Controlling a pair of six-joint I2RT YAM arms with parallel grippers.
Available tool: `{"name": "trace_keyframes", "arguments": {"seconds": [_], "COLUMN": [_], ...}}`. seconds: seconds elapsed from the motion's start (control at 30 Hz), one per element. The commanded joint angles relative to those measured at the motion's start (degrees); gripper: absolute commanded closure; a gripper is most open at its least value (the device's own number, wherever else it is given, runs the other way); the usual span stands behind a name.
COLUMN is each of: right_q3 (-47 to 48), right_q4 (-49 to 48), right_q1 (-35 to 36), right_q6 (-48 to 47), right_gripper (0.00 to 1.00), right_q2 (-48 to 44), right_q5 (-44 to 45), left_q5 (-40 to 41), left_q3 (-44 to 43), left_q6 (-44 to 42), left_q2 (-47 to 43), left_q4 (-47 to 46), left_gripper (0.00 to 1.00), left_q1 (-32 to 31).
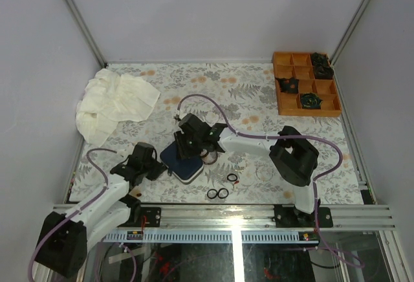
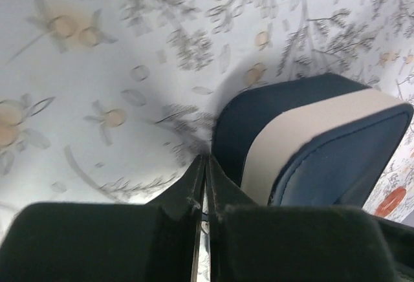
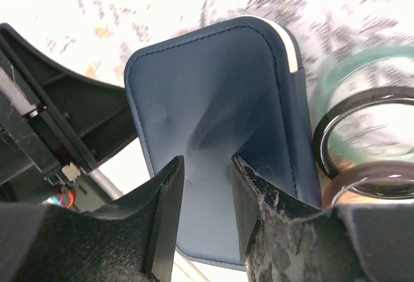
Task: Organize the mixed jewelry
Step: Close the jewelry box at the center of the board.
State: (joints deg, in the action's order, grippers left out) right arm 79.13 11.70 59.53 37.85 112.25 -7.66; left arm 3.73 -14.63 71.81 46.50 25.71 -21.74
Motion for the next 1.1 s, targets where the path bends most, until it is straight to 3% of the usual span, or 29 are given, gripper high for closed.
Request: {"name": "trace_keyframes", "arguments": {"seconds": [0.0, 0.17, 0.3, 0.57, 0.8, 0.87, 0.97, 1.07], "right_q3": [-3.26, -3.43, -2.69, -0.68, 0.93, 2.07, 3.20, 3.19], "right_q4": [-1.55, -0.13, 1.19, 5.15, 7.67, 9.12, 9.99, 9.47], "right_q1": [-1.52, -1.52, -1.52, 0.14, 4.06, 4.80, 5.39, 5.73], "right_q6": [-4.42, -5.99, -7.88, -11.13, -12.52, -13.05, -13.23, -13.09], "right_gripper": [0.58, 0.58, 0.58, 0.59, 0.58, 0.60, 0.78, 0.80], "right_q2": [4.75, 3.01, 2.84, 3.90, 3.43, 4.29, 6.07, 7.15], "right_q5": [7.95, 8.22, 7.69, 11.85, 19.52, 20.79, 19.75, 17.58], "left_q5": [-1.89, -0.51, 0.85, 1.04, 1.51, 1.51, -0.14, -1.96], "left_q3": [-0.96, -2.88, -5.61, 0.61, 4.66, 4.37, 5.16, 6.61], "left_q6": [-2.14, -3.00, -4.82, -2.11, -1.59, -1.76, -1.98, -3.29], "left_q2": [8.96, 14.50, 16.41, 6.96, -3.44, -5.15, -8.02, -10.90], "left_q4": [-16.04, -22.33, -20.71, -16.81, -14.54, -12.14, -11.81, -14.08], "left_gripper": [1.00, 1.00, 1.00, 0.97, 0.85, 0.85, 0.85, 0.86], "left_q1": [-2.76, -5.48, -5.42, -5.36, -5.34, -5.33, -5.33, -5.47]}}
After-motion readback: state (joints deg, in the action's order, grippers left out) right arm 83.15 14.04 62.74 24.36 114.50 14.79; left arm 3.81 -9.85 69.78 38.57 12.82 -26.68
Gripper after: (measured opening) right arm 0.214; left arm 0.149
